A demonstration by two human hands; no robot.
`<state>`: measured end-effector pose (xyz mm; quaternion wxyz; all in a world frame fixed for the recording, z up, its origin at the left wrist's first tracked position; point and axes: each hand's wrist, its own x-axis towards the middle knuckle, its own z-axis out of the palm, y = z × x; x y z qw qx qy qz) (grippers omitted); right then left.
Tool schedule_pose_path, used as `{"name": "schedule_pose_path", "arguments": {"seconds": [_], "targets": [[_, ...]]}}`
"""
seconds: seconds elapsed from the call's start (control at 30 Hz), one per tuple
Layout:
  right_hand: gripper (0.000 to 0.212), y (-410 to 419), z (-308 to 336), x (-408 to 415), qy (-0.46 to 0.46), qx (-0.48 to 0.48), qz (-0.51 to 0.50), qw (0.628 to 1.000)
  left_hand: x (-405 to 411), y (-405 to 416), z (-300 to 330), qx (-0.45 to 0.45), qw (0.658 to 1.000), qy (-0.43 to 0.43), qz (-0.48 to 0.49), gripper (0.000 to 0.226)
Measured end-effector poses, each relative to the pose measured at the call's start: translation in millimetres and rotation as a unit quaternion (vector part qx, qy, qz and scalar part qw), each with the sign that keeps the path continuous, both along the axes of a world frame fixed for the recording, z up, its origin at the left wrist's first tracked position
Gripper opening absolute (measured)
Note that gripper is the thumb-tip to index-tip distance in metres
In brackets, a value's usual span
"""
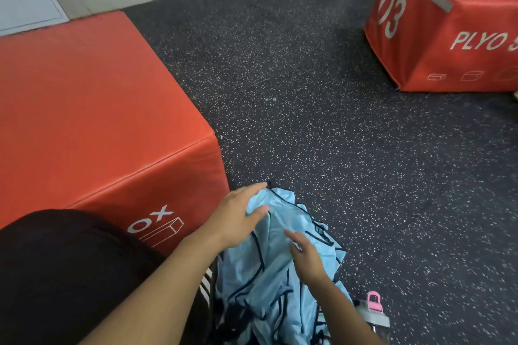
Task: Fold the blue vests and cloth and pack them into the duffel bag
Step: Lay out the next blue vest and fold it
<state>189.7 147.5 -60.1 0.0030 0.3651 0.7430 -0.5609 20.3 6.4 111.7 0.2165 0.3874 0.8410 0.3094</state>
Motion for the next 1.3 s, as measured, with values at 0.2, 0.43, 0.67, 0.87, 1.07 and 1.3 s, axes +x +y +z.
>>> {"name": "schedule_pose_path", "arguments": {"seconds": [0.2, 0.43, 0.67, 0.87, 1.07, 1.3], "targets": [[0.044, 7.1, 124.0, -25.4, 0.152, -0.005, 0.002, 0.988, -20.3, -24.8, 36.5, 0.028, 0.999, 0.010, 0.027, 0.054], [0.040, 1.2, 269.0, -69.6, 0.252, 0.021, 0.083, 0.964, -43.3, -70.5, 106.5, 0.100, 0.992, 0.054, 0.049, 0.055], [0.039, -33.1, 420.1, -133.3, 0.356, 0.097, 0.155, 0.916, -78.3, -124.6, 215.6, 0.199, 0.968, 0.120, 0.093, 0.057], [0.017, -92.9, 548.9, -191.6, 0.425, 0.068, 0.214, 0.877, -112.9, -177.9, 328.1, 0.264, 0.942, 0.172, 0.116, 0.057], [0.021, -171.6, 642.6, -250.7, 0.444, -0.025, 0.271, 0.854, -142.8, -234.0, 420.7, 0.326, 0.920, 0.156, 0.151, 0.061], [0.027, -233.5, 707.0, -292.5, 0.462, -0.047, 0.311, 0.829, -155.3, -291.5, 448.4, 0.313, 0.916, 0.161, 0.195, 0.059]]}}
